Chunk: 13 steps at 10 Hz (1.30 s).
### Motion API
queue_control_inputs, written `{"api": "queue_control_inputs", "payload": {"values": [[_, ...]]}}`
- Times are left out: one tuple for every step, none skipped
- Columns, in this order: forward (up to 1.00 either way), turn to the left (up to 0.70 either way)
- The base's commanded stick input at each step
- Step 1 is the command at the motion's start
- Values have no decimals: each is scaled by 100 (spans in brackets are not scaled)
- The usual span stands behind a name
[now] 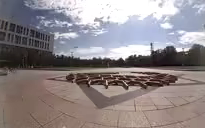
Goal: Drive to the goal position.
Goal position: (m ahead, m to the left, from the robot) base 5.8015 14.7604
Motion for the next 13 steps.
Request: {"api": "queue_control_inputs", "payload": {"values": [[5,-1],[5,-1],[5,-1],[5,-1],[5,-1],[5,-1],[5,-1],[5,-1],[6,-1],[5,-1],[5,-1],[5,0],[5,-1]]}}
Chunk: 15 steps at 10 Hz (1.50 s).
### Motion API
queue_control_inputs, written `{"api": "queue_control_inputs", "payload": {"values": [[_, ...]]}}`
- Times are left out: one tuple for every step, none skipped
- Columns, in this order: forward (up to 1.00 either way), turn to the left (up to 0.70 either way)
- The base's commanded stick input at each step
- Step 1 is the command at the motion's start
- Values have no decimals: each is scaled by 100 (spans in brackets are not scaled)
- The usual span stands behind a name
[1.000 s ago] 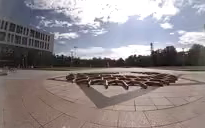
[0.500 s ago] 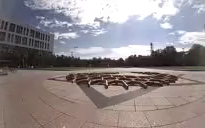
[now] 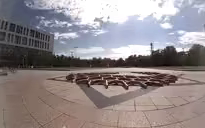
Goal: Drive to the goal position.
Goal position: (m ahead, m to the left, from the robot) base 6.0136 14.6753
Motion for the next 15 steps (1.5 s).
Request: {"api": "queue_control_inputs", "payload": {"values": [[5,-1],[5,-1],[5,-1],[5,-1],[5,0],[5,-1],[5,-1],[5,-1],[5,-1],[5,-1],[5,-1],[5,-1],[5,0],[5,0],[5,-1]]}}
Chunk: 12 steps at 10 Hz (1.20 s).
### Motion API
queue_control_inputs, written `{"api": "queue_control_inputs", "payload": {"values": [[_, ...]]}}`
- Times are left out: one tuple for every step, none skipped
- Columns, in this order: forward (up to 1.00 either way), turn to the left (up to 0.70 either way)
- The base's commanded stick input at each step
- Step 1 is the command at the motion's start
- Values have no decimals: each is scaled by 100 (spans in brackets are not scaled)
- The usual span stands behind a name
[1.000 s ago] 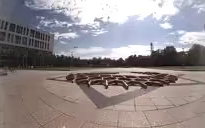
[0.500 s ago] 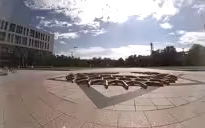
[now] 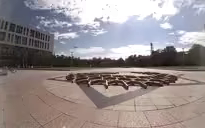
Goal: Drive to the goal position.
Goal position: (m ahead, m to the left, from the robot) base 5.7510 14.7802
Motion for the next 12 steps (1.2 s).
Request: {"api": "queue_control_inputs", "payload": {"values": [[5,0],[5,-1],[5,-1],[5,-1],[5,-1],[5,-1],[5,-1],[5,-1],[5,-1],[5,-1],[5,-1],[5,-1]]}}
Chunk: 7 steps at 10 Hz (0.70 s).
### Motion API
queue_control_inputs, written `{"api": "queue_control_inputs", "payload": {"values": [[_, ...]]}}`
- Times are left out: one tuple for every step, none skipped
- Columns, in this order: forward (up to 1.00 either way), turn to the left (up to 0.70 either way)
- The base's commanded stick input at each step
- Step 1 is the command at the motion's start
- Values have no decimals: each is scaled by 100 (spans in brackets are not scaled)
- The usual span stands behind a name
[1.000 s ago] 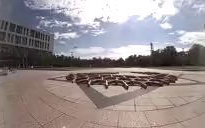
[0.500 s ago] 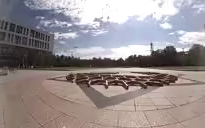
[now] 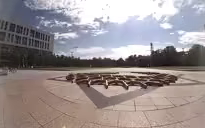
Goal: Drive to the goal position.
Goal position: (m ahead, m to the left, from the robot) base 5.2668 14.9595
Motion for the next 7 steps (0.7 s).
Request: {"api": "queue_control_inputs", "payload": {"values": [[5,-1],[5,-1],[5,-1],[5,0],[5,-1],[5,-1],[5,-1]]}}
